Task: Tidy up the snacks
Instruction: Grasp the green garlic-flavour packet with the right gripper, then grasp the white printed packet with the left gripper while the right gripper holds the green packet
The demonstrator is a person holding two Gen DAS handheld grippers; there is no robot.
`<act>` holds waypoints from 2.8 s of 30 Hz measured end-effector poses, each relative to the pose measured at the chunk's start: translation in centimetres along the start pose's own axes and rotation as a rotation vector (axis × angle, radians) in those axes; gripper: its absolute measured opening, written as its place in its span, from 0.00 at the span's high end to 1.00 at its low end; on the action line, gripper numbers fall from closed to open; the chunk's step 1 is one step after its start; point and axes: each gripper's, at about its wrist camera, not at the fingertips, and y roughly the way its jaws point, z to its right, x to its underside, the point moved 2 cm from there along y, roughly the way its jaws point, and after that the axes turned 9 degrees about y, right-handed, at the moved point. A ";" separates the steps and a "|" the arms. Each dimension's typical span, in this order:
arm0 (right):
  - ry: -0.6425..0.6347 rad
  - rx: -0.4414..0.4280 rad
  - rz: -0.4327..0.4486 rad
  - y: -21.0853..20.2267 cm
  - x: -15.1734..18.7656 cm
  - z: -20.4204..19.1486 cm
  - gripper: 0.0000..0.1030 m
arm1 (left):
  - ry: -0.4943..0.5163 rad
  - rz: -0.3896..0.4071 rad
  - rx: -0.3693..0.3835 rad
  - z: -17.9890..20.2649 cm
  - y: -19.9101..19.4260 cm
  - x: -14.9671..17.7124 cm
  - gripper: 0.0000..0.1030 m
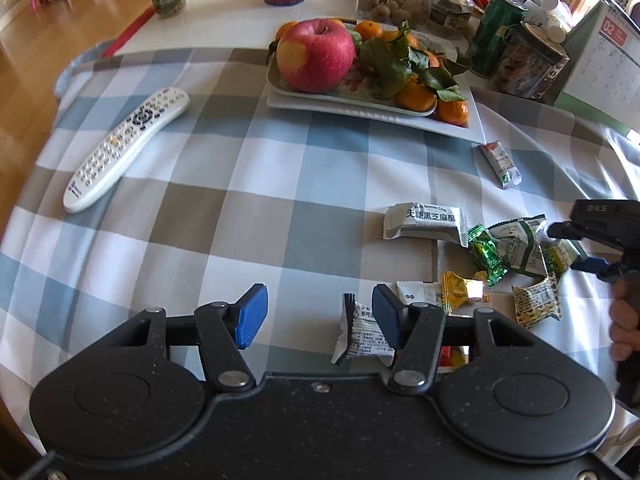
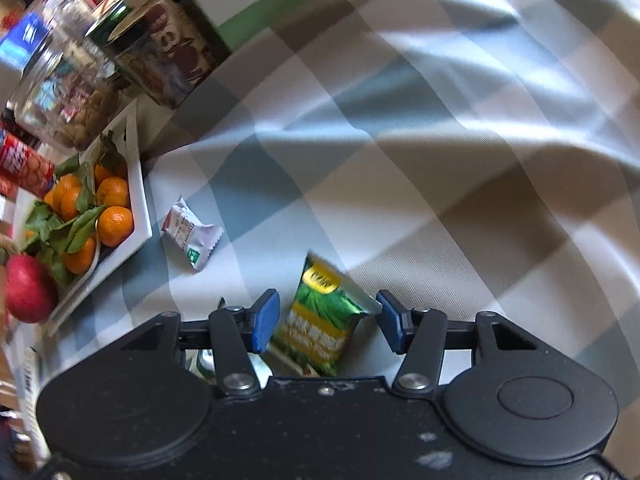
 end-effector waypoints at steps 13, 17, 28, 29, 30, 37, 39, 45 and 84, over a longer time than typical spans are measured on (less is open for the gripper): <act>-0.186 0.130 0.061 0.5 2.0 -2.2 0.44 | -0.077 -0.012 0.045 -1.5 -0.4 -0.2 0.41; -0.233 0.157 0.071 0.5 2.9 -2.3 0.47 | -0.089 -0.008 0.047 -1.9 -0.4 -0.3 0.41; -0.248 0.118 0.131 -2.9 2.7 -1.6 0.69 | -0.113 -0.014 0.054 -2.6 -0.4 -0.3 0.41; -0.246 0.107 0.136 -3.5 2.5 -1.4 0.69 | -0.111 -0.014 0.054 -2.5 -0.3 -0.3 0.41; -0.245 0.094 0.139 -4.2 2.5 -1.3 0.69 | -0.107 -0.014 0.052 -2.4 -0.3 -0.3 0.41; -0.261 0.016 0.137 -8.5 3.8 0.6 0.69 | -0.066 -0.014 0.033 -1.7 0.0 0.0 0.41; -0.260 0.003 0.123 -9.2 4.6 1.3 0.69 | -0.054 -0.015 0.024 -1.5 0.1 0.2 0.41; -0.279 -0.030 0.052 -10.6 7.7 3.6 0.69 | -0.026 -0.019 0.009 -0.9 0.5 0.5 0.41; -0.346 -0.146 -0.101 -11.8 13.1 4.9 0.70 | 0.106 -0.074 -0.026 3.7 4.8 1.6 0.38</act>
